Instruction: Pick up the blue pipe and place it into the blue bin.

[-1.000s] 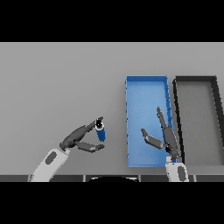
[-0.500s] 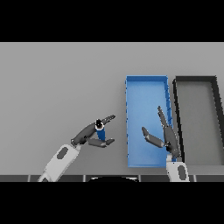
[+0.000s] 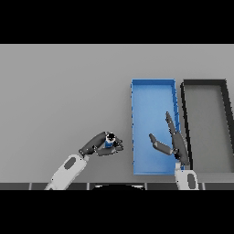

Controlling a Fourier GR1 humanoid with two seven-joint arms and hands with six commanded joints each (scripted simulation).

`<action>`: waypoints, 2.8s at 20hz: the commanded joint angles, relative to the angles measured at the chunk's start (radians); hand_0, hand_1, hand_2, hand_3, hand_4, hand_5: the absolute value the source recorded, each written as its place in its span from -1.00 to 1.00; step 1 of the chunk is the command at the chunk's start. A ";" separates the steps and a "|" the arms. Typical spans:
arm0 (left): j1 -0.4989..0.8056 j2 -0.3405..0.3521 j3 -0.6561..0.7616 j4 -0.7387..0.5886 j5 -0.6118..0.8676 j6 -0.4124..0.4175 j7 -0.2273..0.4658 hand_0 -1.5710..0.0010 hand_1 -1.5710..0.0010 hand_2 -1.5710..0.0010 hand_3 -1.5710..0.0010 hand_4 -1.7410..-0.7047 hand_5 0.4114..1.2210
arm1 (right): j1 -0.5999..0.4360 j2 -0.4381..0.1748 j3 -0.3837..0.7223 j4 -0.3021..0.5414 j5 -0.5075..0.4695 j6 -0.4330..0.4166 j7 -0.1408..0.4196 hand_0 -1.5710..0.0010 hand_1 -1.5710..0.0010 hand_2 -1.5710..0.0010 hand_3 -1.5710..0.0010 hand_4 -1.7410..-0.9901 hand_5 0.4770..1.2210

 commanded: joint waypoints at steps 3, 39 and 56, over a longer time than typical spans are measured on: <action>-0.002 -0.008 0.007 -0.044 0.005 0.028 0.008 -0.82 -0.85 -0.86 -0.76 -0.91 0.88 | -0.010 0.008 0.001 0.009 0.007 -0.009 0.020 1.00 1.00 1.00 1.00 0.47 -0.67; -0.075 -0.030 -0.019 -0.243 0.000 0.021 0.158 -1.00 -1.00 -1.00 -0.89 -1.00 1.00 | -0.366 -0.234 0.124 -0.230 -0.514 0.436 0.309 1.00 1.00 1.00 1.00 0.16 -0.88; -0.093 0.031 -0.040 -0.266 -0.053 -0.056 0.286 -0.04 0.10 0.13 0.16 -0.50 1.00 | -0.706 -0.055 0.271 -0.021 -0.508 0.522 0.429 0.09 0.11 0.06 0.19 -0.17 -0.88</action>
